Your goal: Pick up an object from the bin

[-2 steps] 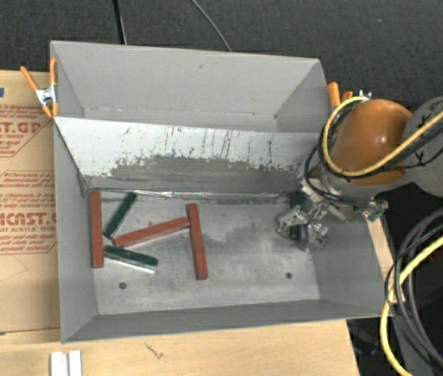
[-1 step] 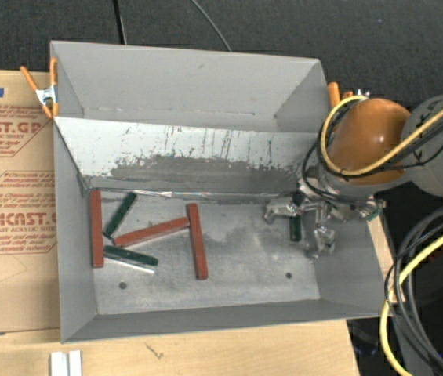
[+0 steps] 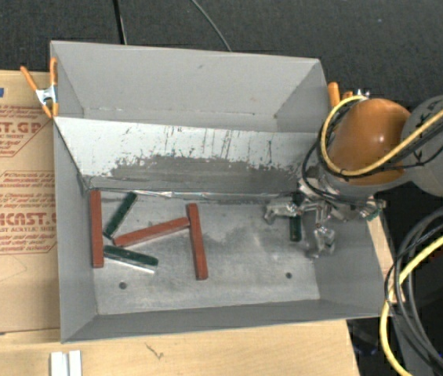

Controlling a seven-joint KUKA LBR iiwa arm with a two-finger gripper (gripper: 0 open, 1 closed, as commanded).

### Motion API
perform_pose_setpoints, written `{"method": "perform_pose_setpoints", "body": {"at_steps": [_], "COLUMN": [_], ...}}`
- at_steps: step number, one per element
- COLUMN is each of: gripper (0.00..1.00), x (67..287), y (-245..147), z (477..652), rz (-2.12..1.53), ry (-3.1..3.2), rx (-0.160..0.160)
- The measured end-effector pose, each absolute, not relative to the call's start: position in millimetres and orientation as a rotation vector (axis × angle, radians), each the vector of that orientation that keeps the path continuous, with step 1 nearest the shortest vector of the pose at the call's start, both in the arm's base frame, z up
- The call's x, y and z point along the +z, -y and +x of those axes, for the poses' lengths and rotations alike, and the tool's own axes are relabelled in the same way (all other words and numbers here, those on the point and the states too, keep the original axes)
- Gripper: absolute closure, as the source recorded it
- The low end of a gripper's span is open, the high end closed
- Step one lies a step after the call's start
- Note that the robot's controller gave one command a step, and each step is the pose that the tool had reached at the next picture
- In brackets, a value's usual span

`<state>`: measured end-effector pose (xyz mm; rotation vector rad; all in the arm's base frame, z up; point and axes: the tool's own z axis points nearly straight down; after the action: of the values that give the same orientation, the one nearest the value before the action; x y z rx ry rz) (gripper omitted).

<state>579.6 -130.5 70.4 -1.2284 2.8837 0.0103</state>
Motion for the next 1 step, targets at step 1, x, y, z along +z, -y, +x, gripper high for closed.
{"method": "perform_pose_setpoints", "body": {"at_steps": [1], "gripper": [0.0], "x": [82.9], "y": [132.9], "z": [587.6], "rz": [-1.27], "ry": [-2.871], "rx": [0.009]}}
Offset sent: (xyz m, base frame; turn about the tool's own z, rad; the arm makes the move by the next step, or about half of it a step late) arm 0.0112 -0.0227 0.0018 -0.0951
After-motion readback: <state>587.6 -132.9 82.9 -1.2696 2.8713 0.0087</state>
